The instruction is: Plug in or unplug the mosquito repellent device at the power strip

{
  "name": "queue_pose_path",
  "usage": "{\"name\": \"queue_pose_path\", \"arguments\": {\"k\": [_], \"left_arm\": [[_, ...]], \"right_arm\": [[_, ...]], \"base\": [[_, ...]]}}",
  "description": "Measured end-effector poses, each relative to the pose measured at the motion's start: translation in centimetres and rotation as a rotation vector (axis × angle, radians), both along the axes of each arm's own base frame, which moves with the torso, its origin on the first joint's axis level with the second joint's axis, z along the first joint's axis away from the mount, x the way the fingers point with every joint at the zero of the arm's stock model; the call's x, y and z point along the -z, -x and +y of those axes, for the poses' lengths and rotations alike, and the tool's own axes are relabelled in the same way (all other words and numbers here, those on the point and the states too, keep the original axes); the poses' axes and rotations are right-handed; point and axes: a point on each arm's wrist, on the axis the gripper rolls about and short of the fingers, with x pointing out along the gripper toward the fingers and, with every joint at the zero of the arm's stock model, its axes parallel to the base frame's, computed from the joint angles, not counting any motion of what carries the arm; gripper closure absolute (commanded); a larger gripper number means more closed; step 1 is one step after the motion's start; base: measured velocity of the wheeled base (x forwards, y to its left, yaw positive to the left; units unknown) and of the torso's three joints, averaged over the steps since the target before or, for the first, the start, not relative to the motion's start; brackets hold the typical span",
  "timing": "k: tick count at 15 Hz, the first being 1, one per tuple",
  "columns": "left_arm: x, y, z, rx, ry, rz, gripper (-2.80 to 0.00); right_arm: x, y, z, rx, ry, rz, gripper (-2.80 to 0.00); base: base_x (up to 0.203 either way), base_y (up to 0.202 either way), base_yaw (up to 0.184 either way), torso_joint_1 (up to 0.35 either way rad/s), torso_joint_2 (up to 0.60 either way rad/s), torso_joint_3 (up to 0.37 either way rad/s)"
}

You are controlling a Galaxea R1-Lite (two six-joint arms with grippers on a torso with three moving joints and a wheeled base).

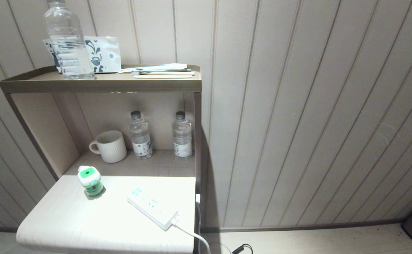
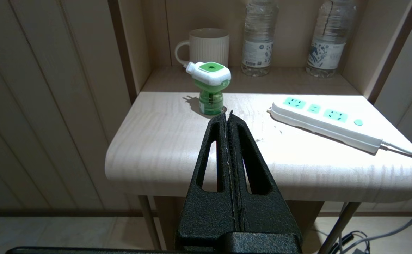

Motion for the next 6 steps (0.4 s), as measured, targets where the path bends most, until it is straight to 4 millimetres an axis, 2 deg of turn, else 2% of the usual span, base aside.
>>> {"name": "queue_pose_path", "arguments": {"k": [6], "left_arm": [[0.00, 0.00, 0.00, 0.000, 0.000, 0.000, 0.00]], "right_arm": [[-0.04, -0.04, -0.03, 0.015, -0.047, -0.009, 0.00]], "base": [[0.000, 0.000, 0.000, 0.000, 0.00, 0.000]]}}
